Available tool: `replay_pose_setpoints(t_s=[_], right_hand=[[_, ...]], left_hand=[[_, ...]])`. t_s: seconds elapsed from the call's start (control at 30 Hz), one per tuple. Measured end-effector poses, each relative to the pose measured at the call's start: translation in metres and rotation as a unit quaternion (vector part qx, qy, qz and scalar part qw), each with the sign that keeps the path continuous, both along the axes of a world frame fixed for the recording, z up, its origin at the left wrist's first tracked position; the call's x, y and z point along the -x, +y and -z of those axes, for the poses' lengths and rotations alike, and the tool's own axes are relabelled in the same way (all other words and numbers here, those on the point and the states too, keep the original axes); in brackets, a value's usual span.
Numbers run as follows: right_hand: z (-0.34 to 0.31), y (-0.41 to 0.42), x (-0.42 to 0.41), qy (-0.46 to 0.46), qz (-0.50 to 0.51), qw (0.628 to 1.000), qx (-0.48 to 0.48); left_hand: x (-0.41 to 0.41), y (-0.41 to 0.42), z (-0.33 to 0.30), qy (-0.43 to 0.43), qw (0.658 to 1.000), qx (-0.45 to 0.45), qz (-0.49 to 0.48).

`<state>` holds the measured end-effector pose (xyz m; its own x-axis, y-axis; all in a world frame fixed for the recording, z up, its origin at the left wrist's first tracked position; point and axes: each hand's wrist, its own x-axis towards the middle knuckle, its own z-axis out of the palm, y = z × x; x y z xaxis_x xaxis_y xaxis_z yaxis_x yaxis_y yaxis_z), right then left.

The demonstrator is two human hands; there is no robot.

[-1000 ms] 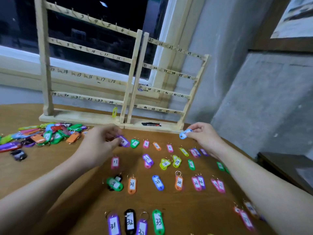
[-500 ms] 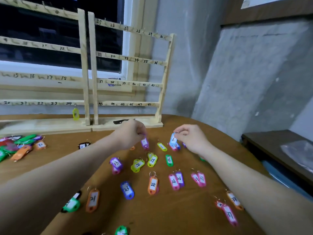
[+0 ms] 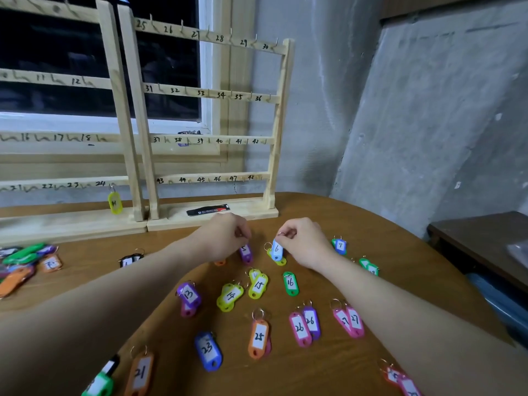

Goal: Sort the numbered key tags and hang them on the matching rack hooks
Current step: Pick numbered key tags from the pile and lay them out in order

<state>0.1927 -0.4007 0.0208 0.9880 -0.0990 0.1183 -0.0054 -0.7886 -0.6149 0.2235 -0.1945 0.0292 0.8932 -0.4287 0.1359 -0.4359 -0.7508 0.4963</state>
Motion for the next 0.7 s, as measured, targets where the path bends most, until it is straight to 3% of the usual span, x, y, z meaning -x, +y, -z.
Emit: replay_pose_setpoints(t_s=[0.3, 0.7], right_hand=[[-0.017, 0.010, 0.006, -0.004, -0.026, 1.000, 0.006], [-0.052, 0.148, 0.024, -0.044, -0.161, 0.986, 0.010]], left_hand=[[0.007, 0.041, -0.026, -0.063, 0.997, -0.019, -0.040], [0.073, 0.235, -0.022, -0.060, 0.974, -0.116, -0.183]])
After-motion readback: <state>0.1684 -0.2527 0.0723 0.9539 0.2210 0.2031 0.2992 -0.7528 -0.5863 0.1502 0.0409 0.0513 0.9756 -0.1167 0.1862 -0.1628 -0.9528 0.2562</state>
